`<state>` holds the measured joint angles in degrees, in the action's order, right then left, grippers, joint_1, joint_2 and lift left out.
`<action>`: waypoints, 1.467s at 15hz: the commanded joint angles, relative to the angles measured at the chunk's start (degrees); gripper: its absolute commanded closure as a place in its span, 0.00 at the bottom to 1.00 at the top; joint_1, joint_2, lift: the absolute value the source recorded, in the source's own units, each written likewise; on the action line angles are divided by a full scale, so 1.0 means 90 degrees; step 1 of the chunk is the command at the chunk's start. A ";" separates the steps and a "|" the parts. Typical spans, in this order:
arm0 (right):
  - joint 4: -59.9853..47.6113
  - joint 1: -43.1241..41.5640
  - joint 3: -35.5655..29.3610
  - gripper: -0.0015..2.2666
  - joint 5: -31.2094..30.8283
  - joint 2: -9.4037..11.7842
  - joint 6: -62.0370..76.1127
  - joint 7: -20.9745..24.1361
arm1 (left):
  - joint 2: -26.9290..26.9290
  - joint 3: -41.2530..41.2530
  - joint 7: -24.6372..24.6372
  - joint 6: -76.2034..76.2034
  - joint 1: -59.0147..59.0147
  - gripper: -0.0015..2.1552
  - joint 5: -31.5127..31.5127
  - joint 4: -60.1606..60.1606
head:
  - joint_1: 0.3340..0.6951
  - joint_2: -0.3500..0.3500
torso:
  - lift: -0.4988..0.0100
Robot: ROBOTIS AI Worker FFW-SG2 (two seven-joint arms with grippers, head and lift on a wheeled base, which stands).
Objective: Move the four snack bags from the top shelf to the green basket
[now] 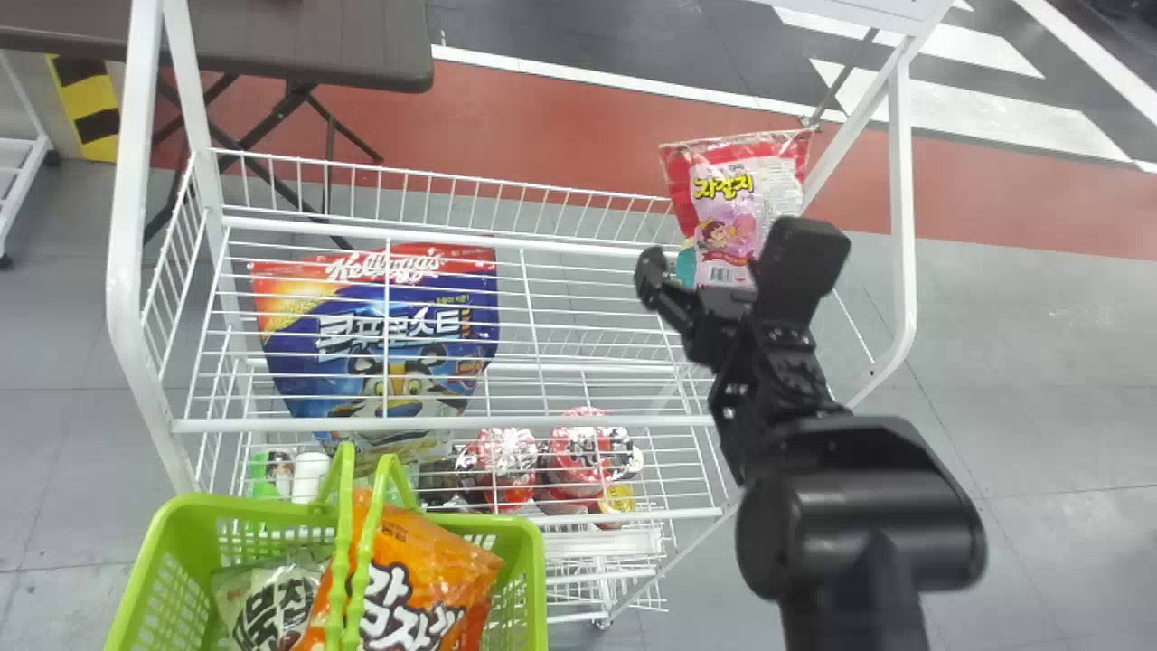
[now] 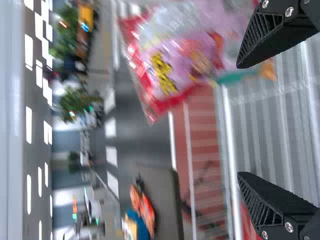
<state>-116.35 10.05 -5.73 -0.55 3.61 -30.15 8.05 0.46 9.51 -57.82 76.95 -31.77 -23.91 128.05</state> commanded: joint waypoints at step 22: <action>-0.1584 0.0212 -0.1316 0.98 0.1419 -0.0040 -0.2915 -0.1481 | 0.0007 -0.0051 0.0126 -0.0059 -0.0005 0.84 0.0098 0.0049 | 1.00 0.00 | 0.98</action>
<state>-122.97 7.14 -17.62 9.00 3.30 -53.48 -5.17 0.44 9.09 -56.75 76.63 -31.80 -23.30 128.29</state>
